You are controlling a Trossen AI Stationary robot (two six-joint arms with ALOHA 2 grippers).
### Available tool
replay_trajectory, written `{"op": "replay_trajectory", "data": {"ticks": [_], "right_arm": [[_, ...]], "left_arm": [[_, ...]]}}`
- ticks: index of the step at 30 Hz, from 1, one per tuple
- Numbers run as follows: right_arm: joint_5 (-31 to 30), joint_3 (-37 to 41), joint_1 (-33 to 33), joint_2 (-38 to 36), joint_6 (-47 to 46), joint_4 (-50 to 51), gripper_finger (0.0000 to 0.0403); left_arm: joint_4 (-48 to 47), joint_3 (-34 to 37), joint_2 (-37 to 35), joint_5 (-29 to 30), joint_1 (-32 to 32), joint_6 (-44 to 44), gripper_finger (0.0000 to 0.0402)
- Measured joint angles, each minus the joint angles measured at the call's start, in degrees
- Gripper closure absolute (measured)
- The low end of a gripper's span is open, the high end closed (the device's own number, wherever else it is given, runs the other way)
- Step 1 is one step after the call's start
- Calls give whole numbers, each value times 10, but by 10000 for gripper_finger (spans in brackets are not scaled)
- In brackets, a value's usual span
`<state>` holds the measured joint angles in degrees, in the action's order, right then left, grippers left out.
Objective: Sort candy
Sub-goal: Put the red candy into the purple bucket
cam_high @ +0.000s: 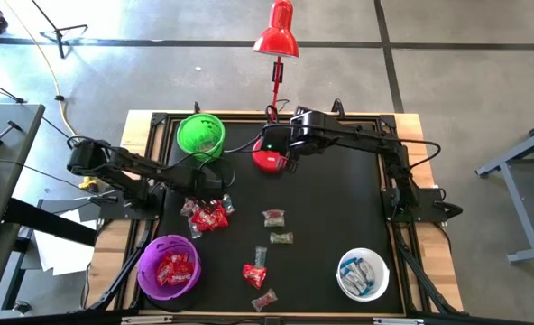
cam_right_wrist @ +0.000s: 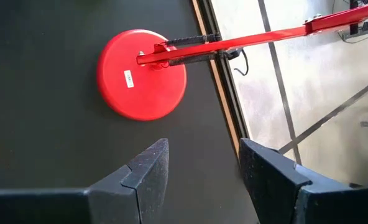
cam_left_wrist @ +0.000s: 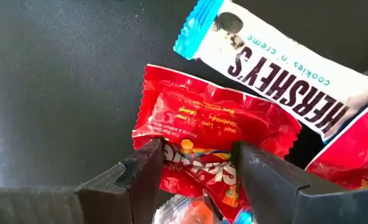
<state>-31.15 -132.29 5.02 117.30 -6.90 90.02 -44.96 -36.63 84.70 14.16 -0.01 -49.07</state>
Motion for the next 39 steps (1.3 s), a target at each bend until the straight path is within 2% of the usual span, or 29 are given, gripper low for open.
{"op": "replay_trajectory", "data": {"ticks": [9,20,24,34,39], "right_arm": [[1,0,0,0,14,0,211],[1,0,0,0,25,0,211],[1,0,0,0,25,0,211],[1,0,0,0,16,0,211],[1,0,0,0,14,0,211]], "left_arm": [[1,1,2,-4,0,-47,218],[6,1,3,-18,0,-64,330],[-2,-10,5,-18,1,-65,357],[-37,-50,7,-27,1,-64,362],[-54,-59,6,-51,1,-63,361]]}}
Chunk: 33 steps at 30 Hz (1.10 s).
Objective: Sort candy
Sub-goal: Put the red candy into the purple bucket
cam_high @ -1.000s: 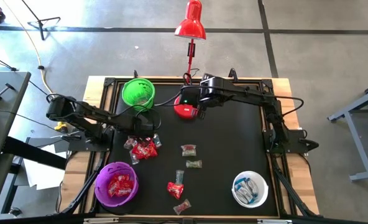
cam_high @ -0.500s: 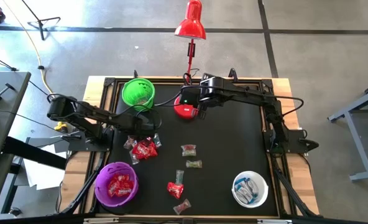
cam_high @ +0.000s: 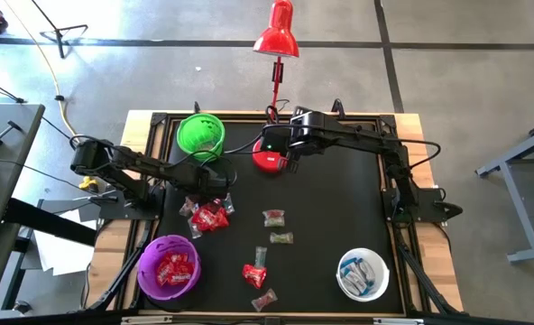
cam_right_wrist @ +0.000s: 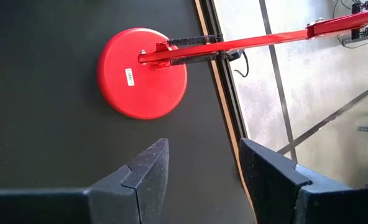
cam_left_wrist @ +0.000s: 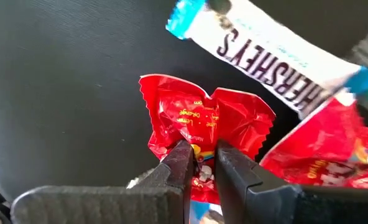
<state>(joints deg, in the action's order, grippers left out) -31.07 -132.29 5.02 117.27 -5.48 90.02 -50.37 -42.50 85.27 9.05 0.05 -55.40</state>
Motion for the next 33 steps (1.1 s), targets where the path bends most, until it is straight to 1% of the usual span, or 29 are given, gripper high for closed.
{"op": "replay_trajectory", "data": {"ticks": [5,7,11,17,26,33], "right_arm": [[0,0,0,0,2,0,211],[0,0,0,0,5,0,211],[0,0,0,0,6,0,211],[0,0,0,0,15,0,211],[0,0,7,0,-1,-1,211],[-1,0,6,-1,-9,0,211]], "left_arm": [[-3,-11,0,-37,0,0,361],[-9,-23,-1,-40,0,0,361],[-23,-53,-1,-26,0,0,360],[-85,-111,-1,2,0,0,360],[-231,-241,-2,0,-12,0,360],[-340,-378,-2,-6,-55,0,360]]}}
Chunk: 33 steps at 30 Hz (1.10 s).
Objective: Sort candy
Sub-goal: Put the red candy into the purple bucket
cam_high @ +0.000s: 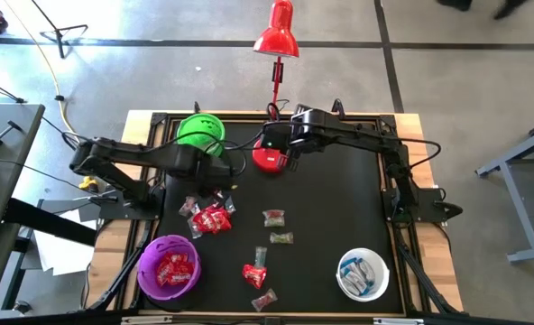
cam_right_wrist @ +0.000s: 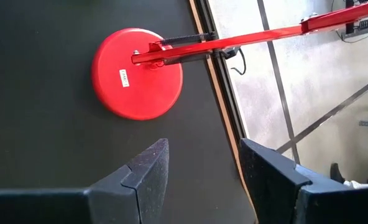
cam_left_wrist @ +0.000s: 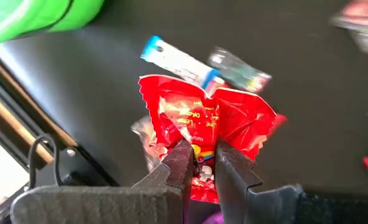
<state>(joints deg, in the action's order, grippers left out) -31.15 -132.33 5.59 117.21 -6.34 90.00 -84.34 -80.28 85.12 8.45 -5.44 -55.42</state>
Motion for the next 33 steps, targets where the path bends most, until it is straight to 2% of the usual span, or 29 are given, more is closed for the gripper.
{"op": "replay_trajectory", "data": {"ticks": [7,11,20,28,30,33], "right_arm": [[1,0,-17,0,-30,-1,211],[8,0,-33,0,-70,0,211],[66,0,-77,0,-165,0,211],[94,0,-128,0,-236,0,211],[98,0,-142,0,-253,0,211],[98,0,-164,0,-276,0,211]], "left_arm": [[-59,-133,0,-41,-90,-4,360],[-55,-174,-10,-53,-160,-52,360],[-57,-169,-38,-70,-346,-281,360],[-57,-169,-33,-67,-493,-429,360],[-57,-169,-34,-50,-517,-453,360],[-57,-169,-34,13,-540,-475,360]]}}
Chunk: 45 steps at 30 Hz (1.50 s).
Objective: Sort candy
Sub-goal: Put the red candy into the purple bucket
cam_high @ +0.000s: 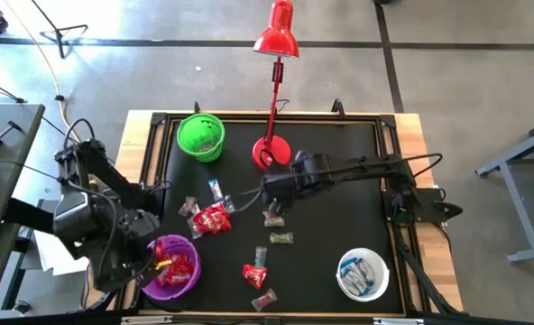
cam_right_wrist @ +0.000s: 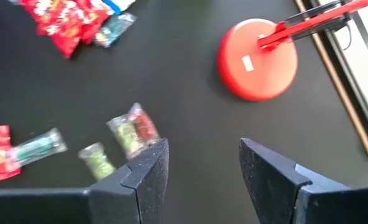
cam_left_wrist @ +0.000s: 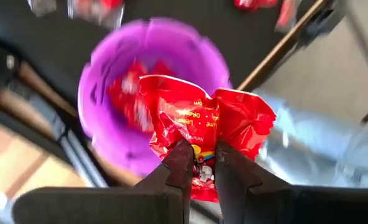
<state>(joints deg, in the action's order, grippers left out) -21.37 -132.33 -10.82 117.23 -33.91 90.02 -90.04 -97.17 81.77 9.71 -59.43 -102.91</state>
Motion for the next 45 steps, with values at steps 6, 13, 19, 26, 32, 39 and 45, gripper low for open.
{"op": "replay_trajectory", "data": {"ticks": [6,13,19,26,32,39,45], "right_arm": [[0,0,-36,0,-39,0,211],[0,0,-58,0,-78,0,211],[0,0,-62,0,-101,0,211],[-1,0,-62,0,-113,0,211],[0,0,-59,0,-113,0,211],[6,0,-53,1,-112,0,211],[7,0,-53,1,-109,0,211]], "left_arm": [[0,0,8,17,-7,46,358],[0,0,8,-33,-7,94,333],[0,0,8,-34,-7,129,303],[0,0,8,2,-7,173,279],[1,0,6,62,25,253,277],[1,0,-22,88,131,395,277],[0,0,-35,97,225,504,277]]}}
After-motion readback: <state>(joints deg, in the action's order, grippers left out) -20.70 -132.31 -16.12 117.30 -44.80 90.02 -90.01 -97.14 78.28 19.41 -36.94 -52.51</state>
